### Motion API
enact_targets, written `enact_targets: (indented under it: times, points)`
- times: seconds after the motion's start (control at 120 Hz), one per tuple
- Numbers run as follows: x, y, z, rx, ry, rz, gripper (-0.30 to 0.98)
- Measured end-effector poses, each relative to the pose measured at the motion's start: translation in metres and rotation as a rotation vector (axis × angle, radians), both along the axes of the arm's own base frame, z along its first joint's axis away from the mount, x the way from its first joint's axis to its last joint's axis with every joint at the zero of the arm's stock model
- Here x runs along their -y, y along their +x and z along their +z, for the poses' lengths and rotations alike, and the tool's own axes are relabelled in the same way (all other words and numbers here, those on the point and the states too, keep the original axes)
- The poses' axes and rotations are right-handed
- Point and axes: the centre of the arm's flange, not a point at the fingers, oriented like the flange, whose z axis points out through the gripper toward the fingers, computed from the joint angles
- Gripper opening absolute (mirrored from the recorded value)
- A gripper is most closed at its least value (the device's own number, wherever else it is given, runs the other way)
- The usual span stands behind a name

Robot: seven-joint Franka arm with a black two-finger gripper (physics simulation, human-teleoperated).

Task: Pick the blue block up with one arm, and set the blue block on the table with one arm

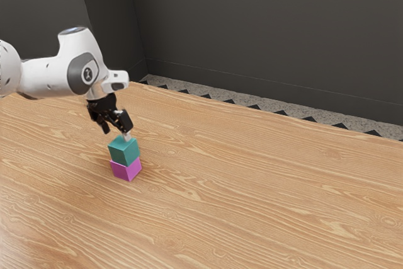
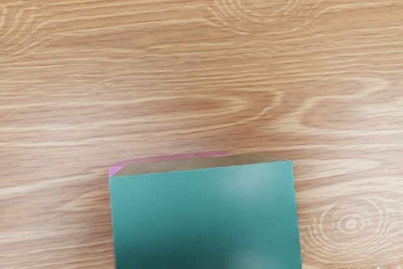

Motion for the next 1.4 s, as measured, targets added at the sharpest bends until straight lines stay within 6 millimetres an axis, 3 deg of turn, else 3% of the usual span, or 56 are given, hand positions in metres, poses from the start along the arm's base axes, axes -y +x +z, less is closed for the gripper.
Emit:
enact_targets:
  times: [0.65, 1.133, 1.292, 1.4]
  points:
    - [0.014, 0.006, -0.043, -0.025, -0.02, -0.112, 0.69]
    - [0.013, 0.005, -0.051, -0.014, -0.02, -0.121, 0.68]
    - [0.012, 0.006, -0.052, -0.009, -0.016, -0.114, 0.48]
    - [0.012, 0.007, -0.052, -0.007, -0.014, -0.108, 0.44]
